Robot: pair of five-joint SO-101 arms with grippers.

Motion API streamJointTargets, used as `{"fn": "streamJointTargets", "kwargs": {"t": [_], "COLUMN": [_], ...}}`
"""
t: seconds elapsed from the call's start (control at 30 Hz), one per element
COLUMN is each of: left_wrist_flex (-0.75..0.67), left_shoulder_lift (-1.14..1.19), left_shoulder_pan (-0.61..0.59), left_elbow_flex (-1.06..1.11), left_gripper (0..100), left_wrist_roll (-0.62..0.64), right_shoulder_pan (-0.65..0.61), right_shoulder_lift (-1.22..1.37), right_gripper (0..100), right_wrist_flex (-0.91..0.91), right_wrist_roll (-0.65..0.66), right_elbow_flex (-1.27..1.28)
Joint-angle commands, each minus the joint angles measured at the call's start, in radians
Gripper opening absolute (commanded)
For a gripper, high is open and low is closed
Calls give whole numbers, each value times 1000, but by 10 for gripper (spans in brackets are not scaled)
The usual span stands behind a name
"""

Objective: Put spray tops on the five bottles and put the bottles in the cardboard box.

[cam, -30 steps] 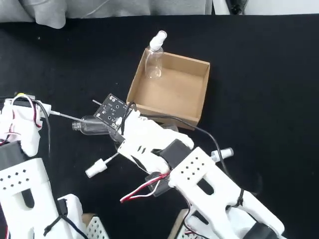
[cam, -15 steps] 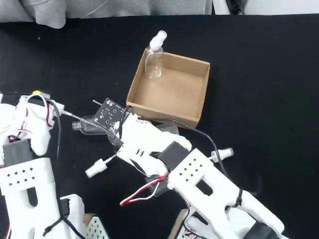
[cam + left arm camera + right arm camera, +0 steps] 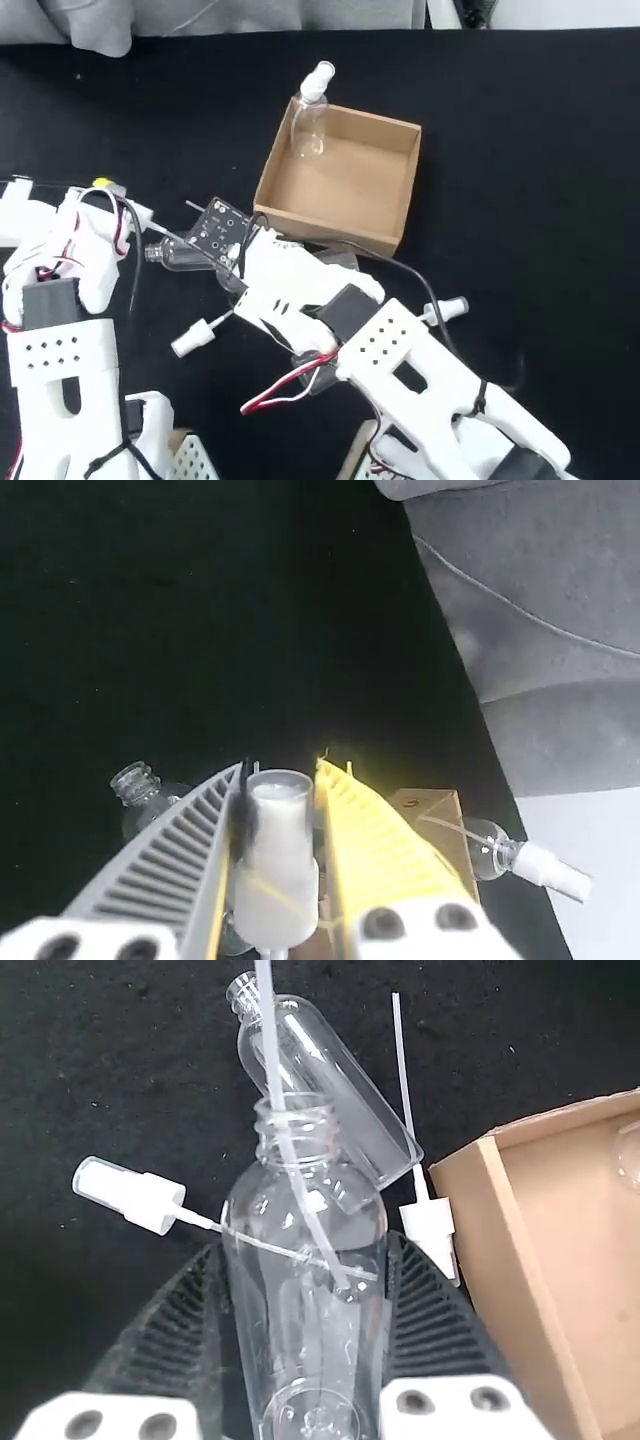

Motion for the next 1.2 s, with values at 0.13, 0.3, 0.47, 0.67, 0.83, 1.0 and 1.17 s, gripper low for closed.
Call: {"fn": "streamJointTargets", "kwargs": {"t": [0.13, 0.3, 0.47, 0.67, 0.83, 1.0, 1.17], "left_wrist_flex": [-2, -2, -2, -9, -9, -3, -12], "left_shoulder_lift": [-23, -23, -23, -23, -23, -23, -23], "left_shoulder_pan": [15, 15, 65, 117, 117, 154, 223], "left_elbow_flex": [-7, -7, -2, 13, 13, 16, 51], "left_gripper": [27, 27, 27, 27, 27, 27, 27], "left_wrist_roll": [-9, -9, -11, -14, -14, -14, -15], "right_shoulder_pan": [-18, -18, -18, -18, -18, -18, -18], "right_shoulder_lift": [-53, -53, -53, -53, -53, -53, -53], "right_gripper": [78, 78, 78, 78, 78, 78, 78], "right_wrist_flex": [-29, -29, -29, -29, -29, -29, -29], "right_wrist_roll": [0, 0, 0, 0, 0, 0, 0], "right_elbow_flex": [-12, -13, -13, -13, -15, -15, -15]}}
